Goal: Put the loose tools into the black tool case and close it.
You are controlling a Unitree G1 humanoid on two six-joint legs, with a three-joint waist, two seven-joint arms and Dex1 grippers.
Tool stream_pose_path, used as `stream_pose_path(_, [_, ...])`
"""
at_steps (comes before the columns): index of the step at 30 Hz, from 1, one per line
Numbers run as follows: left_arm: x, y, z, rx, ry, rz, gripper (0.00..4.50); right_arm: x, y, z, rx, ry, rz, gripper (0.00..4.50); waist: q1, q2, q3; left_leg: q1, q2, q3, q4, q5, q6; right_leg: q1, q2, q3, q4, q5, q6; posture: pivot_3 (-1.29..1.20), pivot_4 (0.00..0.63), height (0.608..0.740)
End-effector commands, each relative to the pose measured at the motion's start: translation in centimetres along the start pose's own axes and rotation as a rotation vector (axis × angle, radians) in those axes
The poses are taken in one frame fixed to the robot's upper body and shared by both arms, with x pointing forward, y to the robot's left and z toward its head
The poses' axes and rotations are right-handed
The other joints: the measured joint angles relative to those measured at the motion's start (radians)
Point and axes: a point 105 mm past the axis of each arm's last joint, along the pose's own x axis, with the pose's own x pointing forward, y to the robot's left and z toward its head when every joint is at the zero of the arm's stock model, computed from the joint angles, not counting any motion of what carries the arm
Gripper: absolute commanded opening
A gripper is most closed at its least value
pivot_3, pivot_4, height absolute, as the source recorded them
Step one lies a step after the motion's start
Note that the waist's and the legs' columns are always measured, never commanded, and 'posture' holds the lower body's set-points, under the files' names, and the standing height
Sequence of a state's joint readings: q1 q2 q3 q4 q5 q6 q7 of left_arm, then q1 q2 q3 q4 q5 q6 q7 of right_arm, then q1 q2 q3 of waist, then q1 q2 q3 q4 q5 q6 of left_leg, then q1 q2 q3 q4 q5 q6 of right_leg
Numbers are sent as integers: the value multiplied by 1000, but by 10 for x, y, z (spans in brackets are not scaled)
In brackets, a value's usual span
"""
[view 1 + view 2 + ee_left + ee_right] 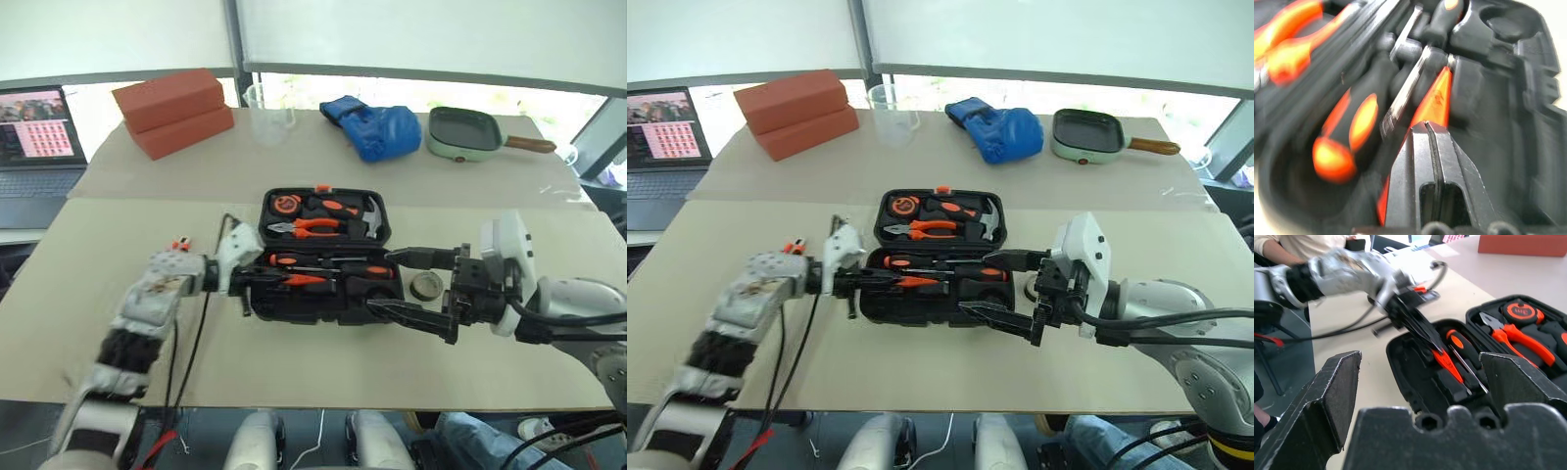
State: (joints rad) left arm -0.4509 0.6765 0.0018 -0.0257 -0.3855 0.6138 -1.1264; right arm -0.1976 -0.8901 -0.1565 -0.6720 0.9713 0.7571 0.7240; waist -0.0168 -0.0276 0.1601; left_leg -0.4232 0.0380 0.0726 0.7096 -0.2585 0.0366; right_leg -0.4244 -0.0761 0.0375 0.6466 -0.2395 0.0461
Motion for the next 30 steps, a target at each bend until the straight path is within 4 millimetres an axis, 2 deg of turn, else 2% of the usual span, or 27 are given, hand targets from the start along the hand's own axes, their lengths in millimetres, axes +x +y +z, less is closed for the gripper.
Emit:
stream_pose_path(1, [-60, 14, 24, -44, -67, 225, 767, 5, -2, 8, -100, -14, 41, 4500, 0, 0, 0, 1, 0, 0, 0, 0, 0, 1, 0, 0, 0, 0, 0, 0, 150, 738])
stream_pose_path(6, [-138, 18, -13, -127, 23, 526, 2509, 11, -2, 4, -182, 38, 143, 4500, 0, 0, 0, 3, -1, 2, -4, 0, 0, 2, -2, 1, -3, 0, 1, 0, 150, 738])
stream_pose_path(9, [-190, 13, -51, -178, 144, 709, 3596, 14, -2, 7, -193, 30, 214, 4500, 2, -3, 2, 3, 0, 3, -5, 0, 0, 1, -2, 0, -3, -1, 0, 0, 150, 738])
stream_pose_path(10, [-203, 9, -61, -189, 180, 747, 4041, 16, -3, 9, -196, 26, 231, 4500, 2, -3, 2, 3, 0, 3, -6, 0, -1, 1, -2, 0, -4, -1, -1, 0, 150, 738])
stream_pose_path(12, [-217, 5, -68, -182, 224, 790, 4404, 19, -6, 10, -202, 25, 254, 4500, 7, -3, 2, 4, 1, 4, -7, 0, -1, 1, -3, 0, -4, -1, -2, 0, 150, 738])
stream_pose_path(14, [-220, 7, -62, -172, 224, 807, 4404, 21, -7, 8, -208, 31, 275, 4500, 20, -3, 2, 5, 0, 4, -7, 0, -2, 1, -4, -2, -5, -1, -2, 0, 150, 738])
stream_pose_path(16, [-213, 10, -54, -167, 222, 787, 4404, 23, -7, 8, -209, 31, 285, 4500, 34, -4, 1, 8, 0, 3, -7, 1, -2, 1, -6, -5, -5, -1, -4, 0, 150, 738])
stream_pose_path(23, [-167, 24, -31, -244, 356, 616, 4404, 22, 2, 7, -192, 26, 319, 4500, 29, -5, 1, 7, -5, 4, -13, 1, -2, 2, -14, -10, -4, -1, -3, 0, 150, 738])
stream_pose_path(27, [-147, 35, -34, -277, 474, 561, 4404, 23, 8, 6, -187, 18, 313, 4500, 22, -5, 1, 8, -5, 7, -16, 2, -2, 1, -12, -11, -4, -1, -4, 0, 150, 738])
stream_pose_path(30, [-140, 55, -52, -253, 599, 590, 4404, 25, 14, 4, -189, 3, 290, 4500, 12, -5, 1, 8, -5, 9, -16, 2, -2, 0, -10, -11, -4, -1, -4, 0, 150, 738])
